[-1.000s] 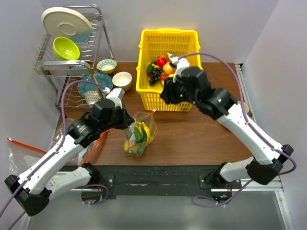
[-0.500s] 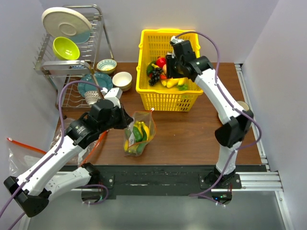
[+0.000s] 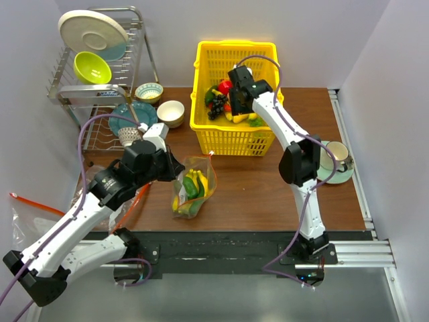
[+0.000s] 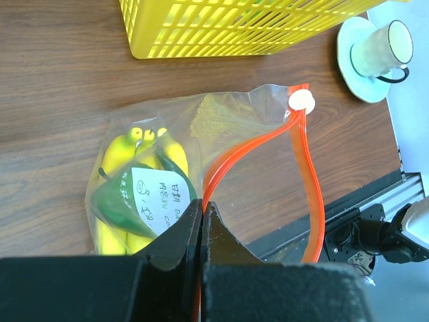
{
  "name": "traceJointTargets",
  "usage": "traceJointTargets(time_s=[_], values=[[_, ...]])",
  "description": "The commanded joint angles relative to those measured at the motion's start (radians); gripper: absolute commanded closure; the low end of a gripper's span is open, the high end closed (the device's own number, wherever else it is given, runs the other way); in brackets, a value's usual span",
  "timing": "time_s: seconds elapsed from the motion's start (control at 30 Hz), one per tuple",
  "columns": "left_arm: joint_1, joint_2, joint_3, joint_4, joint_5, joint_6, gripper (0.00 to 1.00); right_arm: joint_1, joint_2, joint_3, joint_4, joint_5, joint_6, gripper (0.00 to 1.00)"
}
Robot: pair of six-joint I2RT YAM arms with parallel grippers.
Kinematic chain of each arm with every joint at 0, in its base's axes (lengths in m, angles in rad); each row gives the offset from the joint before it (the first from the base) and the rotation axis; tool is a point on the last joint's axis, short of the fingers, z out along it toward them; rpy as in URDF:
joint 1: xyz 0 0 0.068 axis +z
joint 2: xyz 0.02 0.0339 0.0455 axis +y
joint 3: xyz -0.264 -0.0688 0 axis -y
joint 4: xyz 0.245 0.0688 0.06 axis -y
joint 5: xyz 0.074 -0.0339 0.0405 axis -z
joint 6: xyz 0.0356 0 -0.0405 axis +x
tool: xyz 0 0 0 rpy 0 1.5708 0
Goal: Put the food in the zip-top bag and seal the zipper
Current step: Pick up the fake fruit from the bin.
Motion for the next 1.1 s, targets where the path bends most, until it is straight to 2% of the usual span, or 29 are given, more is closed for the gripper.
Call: traceJointTargets(time_s=[0.0, 0.13, 0.33, 0.43, 0.47, 0.53, 0.57, 0.67, 0.87, 1.07], values=[[-0.003, 0.01, 0.0, 0.031, 0.008, 0.031, 1.0, -0.019, 0.057, 0.063, 0.016, 0.073, -0.018, 0.33], [-0.005, 0.029, -0.003, 0.034, 0.01, 0.036, 1.0, -0.034, 0.115, 0.072, 0.047, 0.108, -0.019, 0.29], [-0.005, 0.049, -0.003, 0.048, 0.016, 0.036, 1.0, -0.06, 0.2, 0.104, 0.081, 0.133, -0.019, 0.3], [-0.005, 0.055, -0.003, 0.053, 0.016, 0.036, 1.0, -0.068, 0.215, 0.11, 0.093, 0.137, -0.016, 0.39], [-0.003, 0.056, -0.005, 0.054, 0.018, 0.036, 1.0, -0.066, 0.212, 0.109, 0.097, 0.142, -0.016, 0.51], [-0.003, 0.061, -0.002, 0.056, 0.021, 0.036, 1.0, -0.066, 0.195, 0.092, 0.111, 0.139, -0.016, 0.64], [-0.005, 0.059, 0.0, 0.056, 0.022, 0.034, 1.0, -0.068, 0.165, 0.086, 0.117, 0.139, -0.016, 0.74], [-0.003, 0.061, 0.001, 0.054, 0.025, 0.033, 1.0, -0.065, 0.082, 0.034, 0.136, 0.127, -0.015, 0.86], [-0.003, 0.052, 0.001, 0.047, 0.025, 0.031, 1.0, -0.042, -0.085, -0.043, 0.127, 0.073, -0.027, 0.94], [-0.003, 0.033, 0.001, 0.04, 0.018, 0.03, 1.0, 0.024, -0.285, -0.185, 0.088, 0.021, -0.036, 0.95]])
